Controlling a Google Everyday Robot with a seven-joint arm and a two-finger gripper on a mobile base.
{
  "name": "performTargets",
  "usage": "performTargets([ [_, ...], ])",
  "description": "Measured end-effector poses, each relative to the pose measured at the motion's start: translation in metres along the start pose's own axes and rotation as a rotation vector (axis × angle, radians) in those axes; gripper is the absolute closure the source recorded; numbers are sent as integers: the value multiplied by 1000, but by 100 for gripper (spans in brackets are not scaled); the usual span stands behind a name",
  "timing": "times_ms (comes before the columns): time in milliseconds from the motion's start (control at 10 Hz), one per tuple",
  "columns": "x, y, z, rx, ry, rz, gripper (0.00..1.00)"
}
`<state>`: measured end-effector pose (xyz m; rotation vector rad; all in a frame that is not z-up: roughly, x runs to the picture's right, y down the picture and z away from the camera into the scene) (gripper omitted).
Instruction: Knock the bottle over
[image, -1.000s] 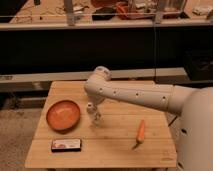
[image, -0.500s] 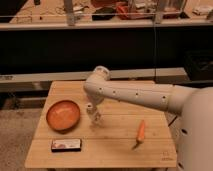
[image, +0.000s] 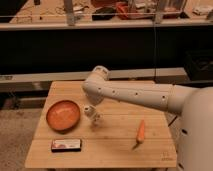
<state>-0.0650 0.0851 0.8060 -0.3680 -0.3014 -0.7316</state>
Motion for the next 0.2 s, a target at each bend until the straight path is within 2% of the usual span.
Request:
performTargets([
  [200,-3,-1,-1,-2,-3,-8,97],
])
